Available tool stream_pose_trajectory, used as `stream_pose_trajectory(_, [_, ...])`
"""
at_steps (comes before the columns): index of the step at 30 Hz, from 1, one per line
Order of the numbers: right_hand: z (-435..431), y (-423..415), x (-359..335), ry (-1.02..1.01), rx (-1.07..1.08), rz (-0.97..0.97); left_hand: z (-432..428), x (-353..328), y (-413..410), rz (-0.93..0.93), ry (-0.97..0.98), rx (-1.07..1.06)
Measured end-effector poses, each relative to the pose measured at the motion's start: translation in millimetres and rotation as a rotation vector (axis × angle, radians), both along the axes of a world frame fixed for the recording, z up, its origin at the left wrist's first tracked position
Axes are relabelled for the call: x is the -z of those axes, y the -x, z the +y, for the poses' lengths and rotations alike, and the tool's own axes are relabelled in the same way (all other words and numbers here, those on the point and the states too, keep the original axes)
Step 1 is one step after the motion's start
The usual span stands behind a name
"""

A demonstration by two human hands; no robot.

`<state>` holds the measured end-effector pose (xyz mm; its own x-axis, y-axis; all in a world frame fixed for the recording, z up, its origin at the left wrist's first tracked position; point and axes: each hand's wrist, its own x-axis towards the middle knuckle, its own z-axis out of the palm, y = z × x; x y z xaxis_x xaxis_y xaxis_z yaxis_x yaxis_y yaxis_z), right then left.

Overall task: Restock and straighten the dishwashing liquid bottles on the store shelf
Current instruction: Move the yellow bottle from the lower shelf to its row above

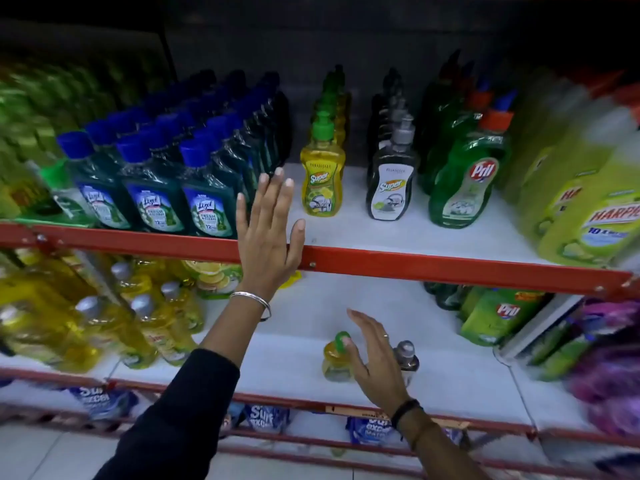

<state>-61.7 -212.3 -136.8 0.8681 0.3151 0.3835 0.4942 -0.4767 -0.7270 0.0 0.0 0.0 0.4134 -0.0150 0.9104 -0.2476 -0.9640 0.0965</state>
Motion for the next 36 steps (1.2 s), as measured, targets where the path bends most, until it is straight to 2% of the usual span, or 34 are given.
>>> stream_pose_trajectory(3, [1.7,-4.3,26.0,0.080,-0.021,0.214,3.2,3.8,-9.6,-0.014,-0.059,-0.155])
stream_pose_trajectory(7, [8.0,-10.2,51.1,0.078,-0.035,0.506,2.4,8.8,-16.1,-0.064,-0.085,-0.184])
stream_pose_trajectory(12, [6.9,-21.0,57.4,0.041,-0.014,0.556,2.7,9.7,-17.9,-0.094,-0.086,-0.198])
stream_pose_trajectory(16, [7.9,-17.4,41.6,0.050,-0.033,0.481,2.9,8.6,-17.6,-0.080,-0.082,-0.186])
stream_pose_trajectory(21, [4.4,-12.9,-11.4,-0.128,-0.086,0.369,2.0,6.6,-15.5,-0.061,-0.087,-0.195])
stream_pose_trajectory(32, [-6.0,-10.1,-184.2,-0.569,-0.096,0.000,5.8,9.7,-11.2,-0.025,-0.074,-0.220])
stream_pose_trajectory(36, [0.1,-36.5,-221.5,-0.611,-0.052,-0.124,7.3,10.1,-10.8,-0.033,-0.099,-0.227])
